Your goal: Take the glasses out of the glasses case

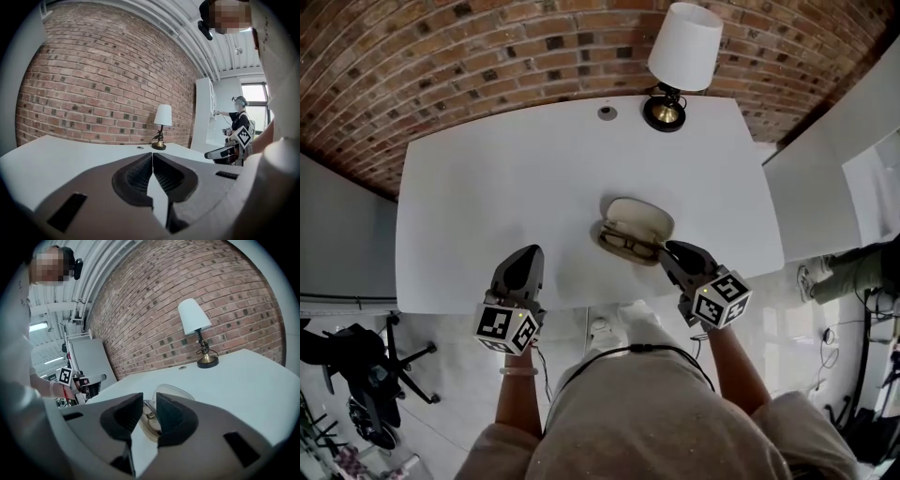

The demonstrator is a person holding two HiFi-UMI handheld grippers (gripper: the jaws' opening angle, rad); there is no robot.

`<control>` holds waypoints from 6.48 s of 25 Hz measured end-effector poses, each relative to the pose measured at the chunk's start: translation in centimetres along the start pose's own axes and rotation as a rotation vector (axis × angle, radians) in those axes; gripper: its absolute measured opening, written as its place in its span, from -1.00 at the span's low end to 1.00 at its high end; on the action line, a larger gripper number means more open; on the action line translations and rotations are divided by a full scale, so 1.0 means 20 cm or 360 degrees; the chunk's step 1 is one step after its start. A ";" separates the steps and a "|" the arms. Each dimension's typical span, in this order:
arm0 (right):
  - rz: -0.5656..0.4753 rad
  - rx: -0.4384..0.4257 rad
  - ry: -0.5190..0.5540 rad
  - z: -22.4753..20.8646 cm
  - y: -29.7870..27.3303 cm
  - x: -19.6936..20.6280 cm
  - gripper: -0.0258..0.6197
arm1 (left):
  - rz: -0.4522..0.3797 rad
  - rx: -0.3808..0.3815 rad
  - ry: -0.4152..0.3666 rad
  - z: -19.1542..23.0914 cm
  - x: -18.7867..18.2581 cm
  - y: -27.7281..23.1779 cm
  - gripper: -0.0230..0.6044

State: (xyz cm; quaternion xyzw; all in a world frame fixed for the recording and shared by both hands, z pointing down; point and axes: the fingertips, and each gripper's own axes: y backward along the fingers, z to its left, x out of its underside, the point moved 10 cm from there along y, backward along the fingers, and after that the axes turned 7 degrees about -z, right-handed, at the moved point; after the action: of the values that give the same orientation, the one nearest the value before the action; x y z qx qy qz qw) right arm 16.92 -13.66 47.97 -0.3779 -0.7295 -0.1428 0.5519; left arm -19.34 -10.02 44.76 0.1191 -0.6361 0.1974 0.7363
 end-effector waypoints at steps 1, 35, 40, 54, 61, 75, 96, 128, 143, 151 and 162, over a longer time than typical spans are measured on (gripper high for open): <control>0.0024 -0.0024 0.0014 -0.01 -0.03 -0.01 -0.63 | -0.0001 -0.0008 0.0004 0.01 0.00 -0.01 -0.91; 0.1008 -0.0469 0.0467 -0.04 -0.57 0.11 -0.65 | 0.0077 -0.0148 0.0115 0.03 0.15 -0.17 -0.91; 0.0996 -0.0474 0.0477 -0.04 -0.59 0.11 -0.80 | 0.0080 -0.0159 0.0122 0.04 0.15 -0.15 -0.91; 0.0955 -0.0519 0.0540 -0.02 -0.55 0.09 -0.85 | 0.0071 -0.0155 0.0146 0.03 0.15 -0.13 -0.91; 0.0917 -0.0490 0.0550 -0.02 -0.54 0.06 -0.85 | 0.0071 -0.0159 0.0148 0.04 0.14 -0.13 -0.91; 0.0821 -0.0391 0.0476 -0.07 -0.50 0.01 -0.85 | 0.0069 -0.0139 0.0136 0.04 0.14 -0.14 -0.91; 0.0584 -0.0252 0.0356 -0.09 -0.42 -0.13 -0.86 | 0.0027 -0.0087 0.0102 0.03 0.06 -0.18 -0.91; 0.0055 0.0019 0.0249 -0.17 -0.15 -0.36 -0.86 | -0.0076 -0.0052 -0.0007 -0.04 -0.09 -0.18 -0.91; -0.0173 0.0129 0.0248 -0.19 -0.06 -0.45 -0.86 | -0.0151 -0.0082 -0.0052 -0.02 -0.17 -0.18 -0.91; -0.0249 0.0171 0.0271 -0.19 -0.04 -0.49 -0.86 | -0.0203 -0.0124 -0.0103 0.00 -0.22 -0.18 -0.91; -0.0354 0.0226 0.0315 -0.20 -0.03 -0.55 -0.86 | -0.0249 -0.0143 -0.0131 0.03 -0.26 -0.19 -0.91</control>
State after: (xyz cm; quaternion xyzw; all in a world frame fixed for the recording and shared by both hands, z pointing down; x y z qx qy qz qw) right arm 20.39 -20.79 39.50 -0.2389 -0.7172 -0.1875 0.6272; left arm -18.83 -14.47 39.94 0.1432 -0.6628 0.1054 0.7274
